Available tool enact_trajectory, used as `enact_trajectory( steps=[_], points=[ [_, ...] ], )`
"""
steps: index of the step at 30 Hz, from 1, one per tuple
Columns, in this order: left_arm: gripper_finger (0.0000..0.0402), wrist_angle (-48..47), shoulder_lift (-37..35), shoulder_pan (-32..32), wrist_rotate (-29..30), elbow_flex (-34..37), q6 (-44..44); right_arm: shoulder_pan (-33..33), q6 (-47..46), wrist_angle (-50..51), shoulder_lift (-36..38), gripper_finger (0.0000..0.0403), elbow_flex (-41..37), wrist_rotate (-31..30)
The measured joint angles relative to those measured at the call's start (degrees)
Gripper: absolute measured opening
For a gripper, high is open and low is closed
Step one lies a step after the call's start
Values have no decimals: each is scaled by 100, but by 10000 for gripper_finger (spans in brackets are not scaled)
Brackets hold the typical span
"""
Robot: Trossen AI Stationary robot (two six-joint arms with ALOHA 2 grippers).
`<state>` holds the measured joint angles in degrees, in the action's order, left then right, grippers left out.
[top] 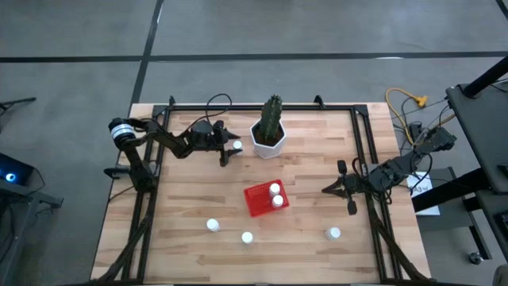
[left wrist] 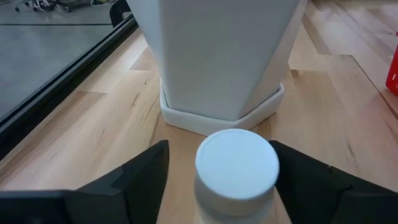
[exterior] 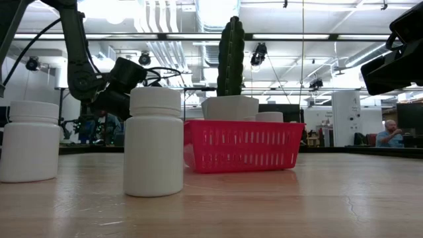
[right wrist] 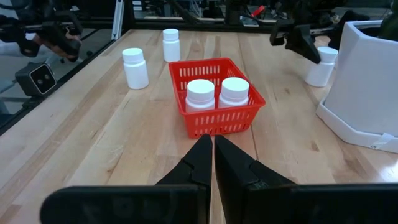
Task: Pick and place pill bottles into a basket
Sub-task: Put the white pill bottle into the red bin
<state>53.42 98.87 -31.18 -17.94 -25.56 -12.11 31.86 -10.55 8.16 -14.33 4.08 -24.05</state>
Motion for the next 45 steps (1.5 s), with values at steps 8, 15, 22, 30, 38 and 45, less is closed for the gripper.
enact_trajectory(
  steps=[8,15,22,30,38,45],
  points=[
    [142,-102,-7,0,-19,-2,110,0,2,0,-2,9,0,0],
    [142,-193,-67,2,-223,-2,285,0,2,2,0,9,0,0],
    [142,-545,-590,14,-578,9,437,-1,2,1,2,9,0,0],
    [142,-1219,-1737,328,-1263,14,594,-2,20,0,4,9,0,-2],
    [142,-1388,-2465,1261,-1333,17,596,-2,13,0,4,9,0,-2],
    [142,-1346,-2422,2045,-1071,-91,578,-1,2,-8,4,9,0,-3]
  ],
)
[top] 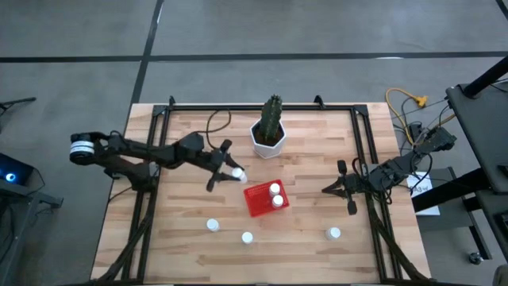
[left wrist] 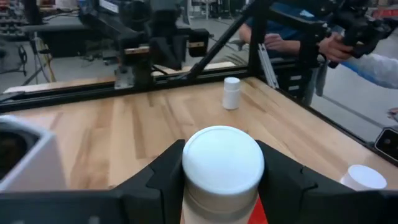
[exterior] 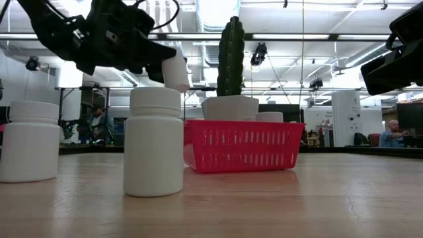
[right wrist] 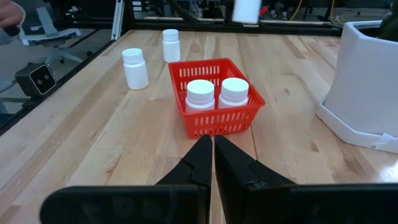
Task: Pick and place pill bottles into a basket
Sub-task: Put the white pill bottle into the red bin
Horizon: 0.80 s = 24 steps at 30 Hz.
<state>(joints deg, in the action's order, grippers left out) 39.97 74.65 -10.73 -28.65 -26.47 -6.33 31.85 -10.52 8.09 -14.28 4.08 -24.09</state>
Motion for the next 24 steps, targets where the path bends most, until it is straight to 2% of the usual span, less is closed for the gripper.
enact_trajectory(
  steps=[7,17,24],
  points=[
    [142,-9,450,365,198,-388,-28,0,-4,-19,0,9,0,-2],
    [142,-35,1675,557,189,-1188,-43,0,-44,-29,-2,9,0,-3],
    [142,-31,2271,692,152,-1654,-58,-1,-24,-27,-2,9,0,-1]
  ],
)
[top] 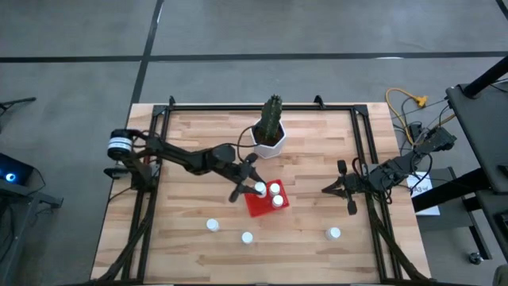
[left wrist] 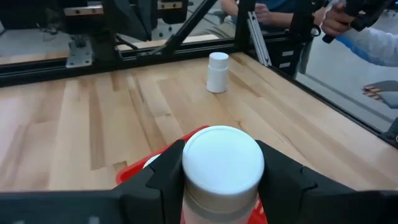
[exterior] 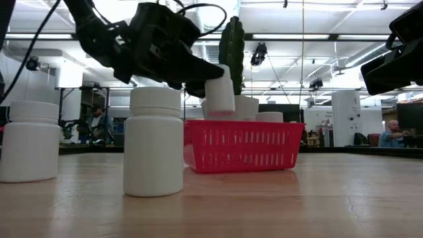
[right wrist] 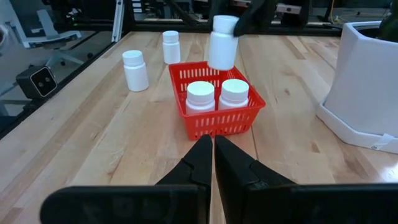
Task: Pick and place pill bottles into a basket
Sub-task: Put the white pill bottle into the red bin
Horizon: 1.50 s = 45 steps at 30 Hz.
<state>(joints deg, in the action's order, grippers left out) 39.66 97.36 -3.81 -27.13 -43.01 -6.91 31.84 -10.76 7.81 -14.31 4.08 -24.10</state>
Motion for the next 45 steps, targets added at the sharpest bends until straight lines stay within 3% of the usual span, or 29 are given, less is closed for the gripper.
enact_trajectory(
  steps=[10,45],
  points=[
    [142,-9,408,57,-14,-224,-213,2,4,30,-4,9,0,4],
    [142,-295,446,57,362,-205,-736,2,26,33,-4,9,0,4]
  ],
)
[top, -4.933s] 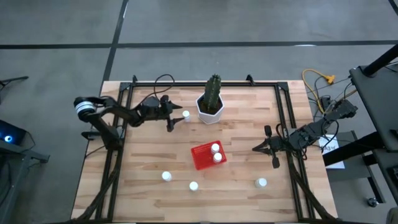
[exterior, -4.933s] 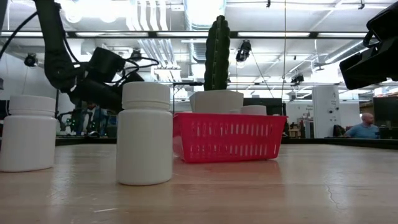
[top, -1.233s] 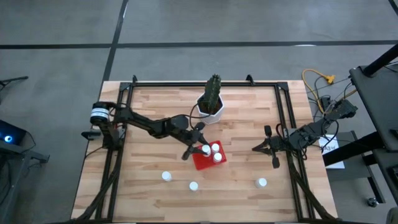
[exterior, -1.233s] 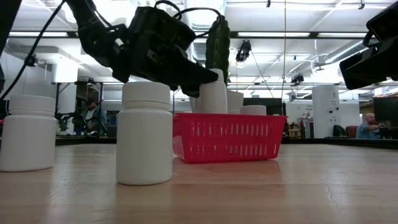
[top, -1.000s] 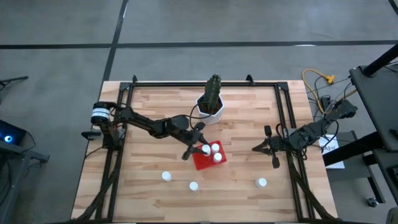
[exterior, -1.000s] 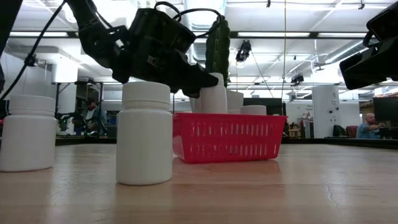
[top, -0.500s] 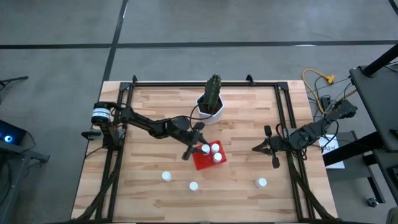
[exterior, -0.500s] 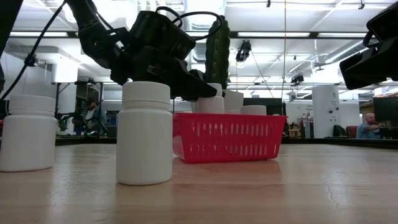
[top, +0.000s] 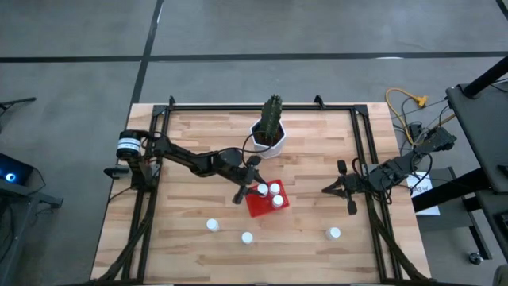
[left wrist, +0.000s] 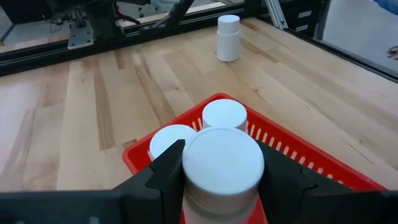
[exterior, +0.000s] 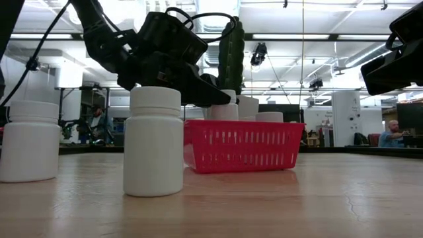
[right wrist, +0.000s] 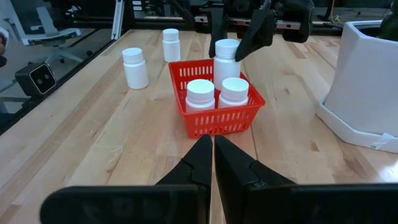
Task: Pick and place pill bottles into a basket
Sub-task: Put the white pill bottle into the red bin
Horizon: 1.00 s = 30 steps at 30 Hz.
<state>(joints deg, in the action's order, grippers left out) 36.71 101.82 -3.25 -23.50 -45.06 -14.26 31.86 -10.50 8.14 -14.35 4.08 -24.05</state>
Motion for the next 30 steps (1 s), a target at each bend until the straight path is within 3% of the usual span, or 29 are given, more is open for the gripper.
enact_trajectory(
  steps=[30],
  points=[
    [142,237,254,-15,-16,-46,-111,-2,20,-2,2,9,0,0]
  ],
)
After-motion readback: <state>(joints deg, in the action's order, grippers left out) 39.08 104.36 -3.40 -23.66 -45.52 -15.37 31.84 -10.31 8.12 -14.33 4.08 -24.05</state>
